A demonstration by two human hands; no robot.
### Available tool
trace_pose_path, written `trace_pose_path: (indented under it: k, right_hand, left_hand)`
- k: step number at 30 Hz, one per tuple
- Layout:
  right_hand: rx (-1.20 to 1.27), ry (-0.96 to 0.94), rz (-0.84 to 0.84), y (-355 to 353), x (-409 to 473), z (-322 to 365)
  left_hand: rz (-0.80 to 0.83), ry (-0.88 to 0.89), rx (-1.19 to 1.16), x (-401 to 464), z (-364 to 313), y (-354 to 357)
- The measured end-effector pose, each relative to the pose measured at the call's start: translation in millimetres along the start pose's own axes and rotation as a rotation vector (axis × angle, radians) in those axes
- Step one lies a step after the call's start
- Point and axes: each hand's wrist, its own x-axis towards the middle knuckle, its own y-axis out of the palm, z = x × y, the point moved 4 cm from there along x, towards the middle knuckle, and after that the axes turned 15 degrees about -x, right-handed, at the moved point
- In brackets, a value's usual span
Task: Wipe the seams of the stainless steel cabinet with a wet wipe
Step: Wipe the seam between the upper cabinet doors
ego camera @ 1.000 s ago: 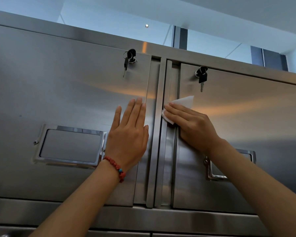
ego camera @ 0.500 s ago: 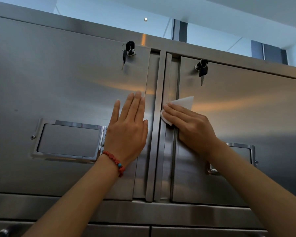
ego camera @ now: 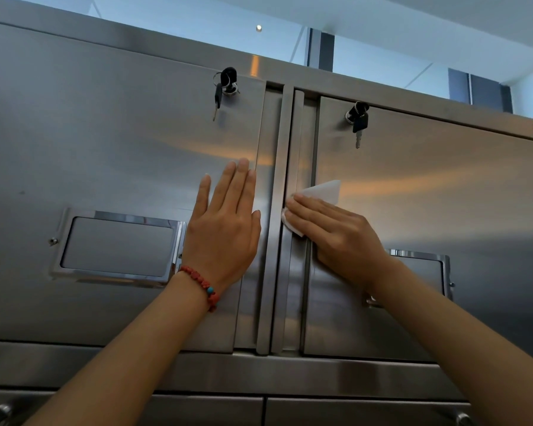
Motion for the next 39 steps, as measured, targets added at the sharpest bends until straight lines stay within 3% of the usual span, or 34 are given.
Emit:
trace_pose_path:
  k: [15,21,29,34,39]
  right_hand:
    - [-0.010,-0.060,0.016,-4.0,-1.3,0.3]
    - [0.001,0.042,0.018,-1.0,-0.8,4.5]
    - [-0.007,-0.052,0.038,-5.6,-4.2,6.3]
    - [0.022,0.032,0.033,-3.5,-9.8,15.0]
    - [0.021,-0.039,0.022,-7.9,-11.9,14.6]
  left_hand:
    - [0.002,0.000,0.015,-0.8,0.7,1.7]
    - [-0.003,-0.002,0.011,-1.0,0.9,1.6]
    - [0.011,-0.015,0.010,-0.9,1.3,1.0]
    - [0.011,-0.011,0.014,-0.9,1.5,2.0]
    - [0.018,-0.013,0.004,-0.5,1.4,1.8]
